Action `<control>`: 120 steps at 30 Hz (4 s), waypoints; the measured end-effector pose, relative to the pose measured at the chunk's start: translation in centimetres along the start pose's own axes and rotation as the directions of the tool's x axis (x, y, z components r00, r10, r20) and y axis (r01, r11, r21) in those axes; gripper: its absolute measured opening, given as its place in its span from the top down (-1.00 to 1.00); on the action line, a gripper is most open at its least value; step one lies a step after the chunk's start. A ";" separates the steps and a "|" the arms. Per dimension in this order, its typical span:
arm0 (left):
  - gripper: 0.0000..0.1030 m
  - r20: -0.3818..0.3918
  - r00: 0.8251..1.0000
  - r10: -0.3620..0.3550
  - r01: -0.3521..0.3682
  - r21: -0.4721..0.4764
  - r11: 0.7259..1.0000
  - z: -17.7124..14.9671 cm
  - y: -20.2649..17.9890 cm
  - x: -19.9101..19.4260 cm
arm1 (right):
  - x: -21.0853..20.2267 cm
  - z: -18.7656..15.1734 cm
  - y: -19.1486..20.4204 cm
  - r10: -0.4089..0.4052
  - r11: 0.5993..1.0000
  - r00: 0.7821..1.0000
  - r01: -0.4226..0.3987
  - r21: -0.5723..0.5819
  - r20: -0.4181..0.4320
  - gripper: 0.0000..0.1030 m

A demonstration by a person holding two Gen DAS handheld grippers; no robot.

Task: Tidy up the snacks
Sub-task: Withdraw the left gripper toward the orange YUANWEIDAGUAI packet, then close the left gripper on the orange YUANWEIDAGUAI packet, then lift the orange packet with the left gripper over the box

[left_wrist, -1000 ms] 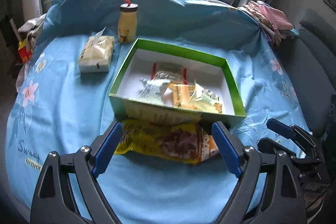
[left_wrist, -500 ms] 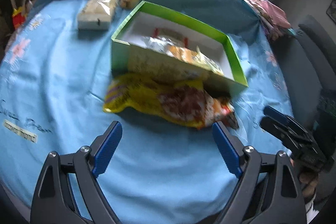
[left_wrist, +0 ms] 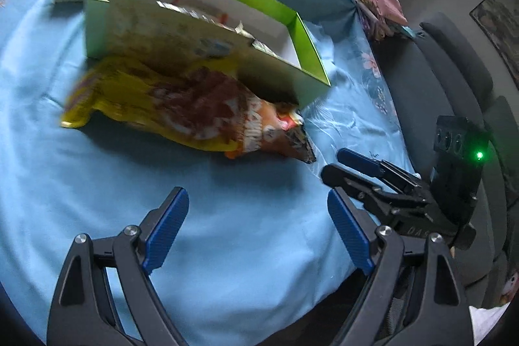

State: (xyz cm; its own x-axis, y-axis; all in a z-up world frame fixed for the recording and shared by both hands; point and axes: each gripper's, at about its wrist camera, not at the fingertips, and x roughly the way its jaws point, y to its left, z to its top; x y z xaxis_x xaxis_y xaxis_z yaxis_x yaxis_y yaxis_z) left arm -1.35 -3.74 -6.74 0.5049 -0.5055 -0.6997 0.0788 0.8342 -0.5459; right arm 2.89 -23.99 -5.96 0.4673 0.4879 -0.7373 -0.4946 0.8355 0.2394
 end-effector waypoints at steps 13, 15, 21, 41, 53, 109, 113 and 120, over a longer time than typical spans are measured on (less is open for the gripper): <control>-0.58 -0.015 1.000 -0.026 0.025 -0.070 0.997 2.6 0.6 3.7 | 2.8 0.2 -0.5 0.044 0.995 0.998 -0.048 -0.083 -0.045 -0.40; -0.55 -0.015 0.999 -0.030 0.029 -0.082 0.996 2.9 0.5 4.1 | 3.3 0.5 -0.5 0.045 0.994 0.998 -0.049 -0.098 -0.050 -0.40; -0.52 -0.005 0.999 -0.045 0.044 -0.115 0.992 3.8 0.2 4.7 | 4.4 1.5 -0.1 0.060 0.987 0.997 -0.066 -0.145 -0.046 -0.32; 0.43 -0.033 0.999 -0.011 0.008 -0.104 0.995 2.1 -0.4 4.5 | 3.1 0.1 -0.1 0.071 0.975 0.996 -0.079 -0.208 -0.047 0.69; 0.47 -0.013 1.000 -0.008 0.008 -0.022 1.000 1.0 -2.7 2.6 | -0.1 -1.4 1.1 0.049 0.972 0.999 -0.047 -0.230 0.006 0.72; 0.47 0.039 0.993 0.115 -0.114 -0.040 0.993 16.4 5.0 3.3 | 9.3 14.0 3.1 0.115 0.963 0.992 -0.098 -0.252 0.056 0.72; 0.46 0.033 0.992 0.125 -0.124 -0.042 0.991 16.3 5.1 3.7 | 10.2 14.0 2.9 0.105 0.964 0.994 -0.093 -0.248 0.038 0.72; 0.42 0.025 0.984 0.177 -0.176 -0.015 0.984 16.3 4.8 4.2 | 10.8 13.9 2.3 0.114 0.971 0.993 -0.108 -0.212 0.016 0.72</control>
State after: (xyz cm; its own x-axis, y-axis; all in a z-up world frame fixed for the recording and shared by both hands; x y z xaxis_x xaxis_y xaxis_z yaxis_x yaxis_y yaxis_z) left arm 15.18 1.68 -4.81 0.5324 -0.3445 -0.7732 -0.0242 0.9069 -0.4207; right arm 16.97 -13.26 -4.60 0.4198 0.5838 -0.6949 -0.6862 0.7053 0.1779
